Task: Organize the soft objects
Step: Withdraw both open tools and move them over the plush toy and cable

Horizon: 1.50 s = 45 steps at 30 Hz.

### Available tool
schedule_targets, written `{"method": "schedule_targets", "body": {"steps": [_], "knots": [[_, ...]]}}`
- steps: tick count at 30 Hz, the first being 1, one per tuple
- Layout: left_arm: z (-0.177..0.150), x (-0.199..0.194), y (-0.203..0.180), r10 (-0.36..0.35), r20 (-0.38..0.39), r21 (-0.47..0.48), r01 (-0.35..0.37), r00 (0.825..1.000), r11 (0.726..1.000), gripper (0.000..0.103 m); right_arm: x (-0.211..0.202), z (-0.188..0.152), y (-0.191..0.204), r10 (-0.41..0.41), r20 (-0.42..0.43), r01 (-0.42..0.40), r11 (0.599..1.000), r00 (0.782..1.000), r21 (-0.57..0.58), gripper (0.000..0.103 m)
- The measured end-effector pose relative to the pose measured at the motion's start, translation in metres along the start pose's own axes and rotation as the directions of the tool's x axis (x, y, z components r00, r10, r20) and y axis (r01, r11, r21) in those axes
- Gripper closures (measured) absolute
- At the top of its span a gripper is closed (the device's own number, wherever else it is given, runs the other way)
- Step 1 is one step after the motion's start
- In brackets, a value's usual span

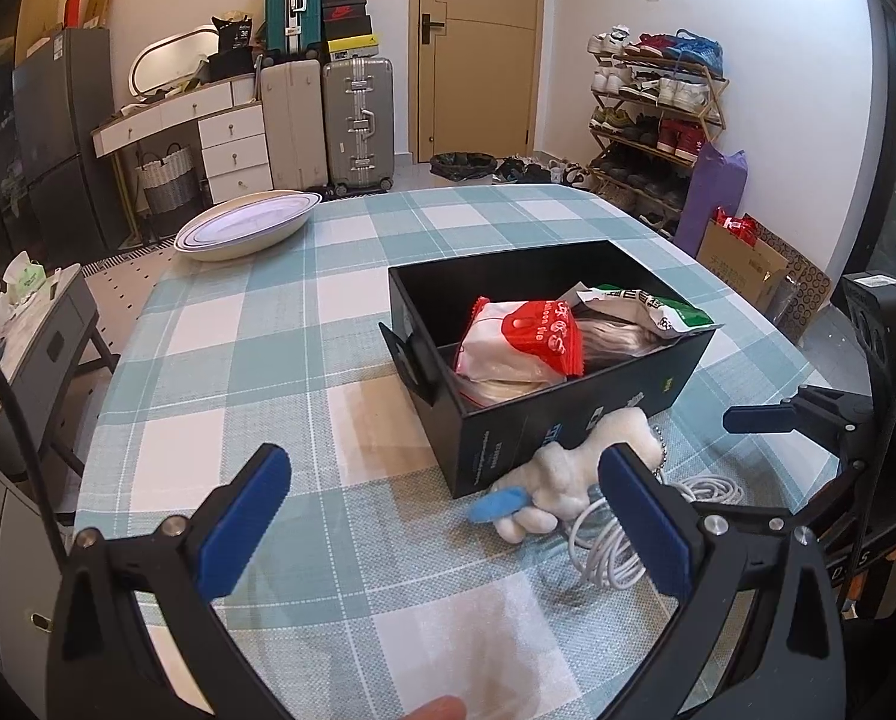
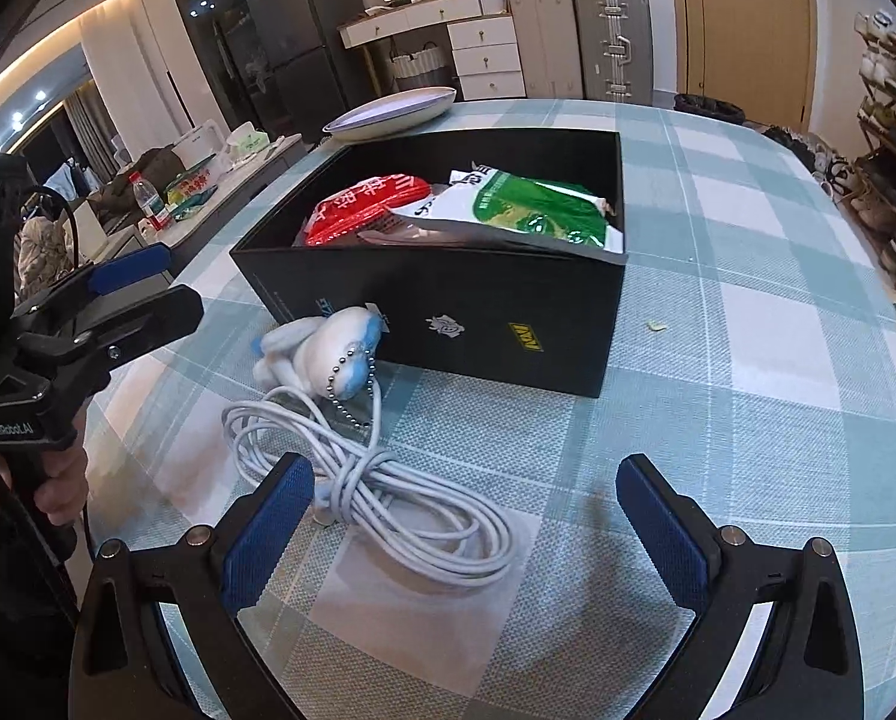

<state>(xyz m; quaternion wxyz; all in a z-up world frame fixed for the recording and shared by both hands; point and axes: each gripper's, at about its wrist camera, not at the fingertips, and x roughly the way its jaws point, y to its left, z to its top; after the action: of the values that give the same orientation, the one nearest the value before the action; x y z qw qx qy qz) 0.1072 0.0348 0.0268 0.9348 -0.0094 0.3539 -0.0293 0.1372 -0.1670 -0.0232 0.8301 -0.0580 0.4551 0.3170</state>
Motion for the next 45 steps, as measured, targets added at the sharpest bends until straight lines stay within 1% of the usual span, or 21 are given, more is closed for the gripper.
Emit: {"method": "schedule_targets", "body": {"steps": [3,8,16,32,40,42,45], "knots": [[0.0,0.0,-0.001,-0.011,0.001,-0.004,0.011,1.0,1.0,0.0,0.002,0.0,0.006,0.008,-0.001,-0.008,1.0,1.0,-0.009,0.0],[-0.001,0.003,-0.001,-0.005,-0.006,0.004,0.005,1.0,1.0,0.0,0.012,-0.001,0.01,0.019,-0.021,-0.019,1.0,1.0,-0.004,0.0],[-0.002,0.004,0.0,-0.007,-0.01,0.003,0.007,1.0,1.0,0.0,0.016,-0.002,0.007,0.029,-0.043,-0.029,1.0,0.999,0.002,0.0],[-0.002,0.006,-0.002,-0.009,-0.017,0.007,0.009,1.0,1.0,0.0,0.015,-0.006,0.008,0.02,-0.068,-0.023,0.999,0.998,-0.046,0.001],[-0.002,0.006,-0.001,-0.009,-0.017,0.005,0.009,1.0,1.0,0.0,0.015,-0.007,0.01,0.027,-0.048,-0.03,0.998,0.998,-0.062,0.001],[-0.002,0.006,0.0,-0.01,-0.017,0.004,0.01,1.0,1.0,0.0,0.014,-0.007,0.015,0.014,-0.03,-0.017,0.997,0.999,-0.081,0.001],[-0.002,0.006,0.002,-0.007,-0.014,-0.004,0.007,1.0,1.0,0.0,0.012,-0.008,0.025,0.012,-0.008,-0.013,0.992,1.0,-0.129,0.006]]}}
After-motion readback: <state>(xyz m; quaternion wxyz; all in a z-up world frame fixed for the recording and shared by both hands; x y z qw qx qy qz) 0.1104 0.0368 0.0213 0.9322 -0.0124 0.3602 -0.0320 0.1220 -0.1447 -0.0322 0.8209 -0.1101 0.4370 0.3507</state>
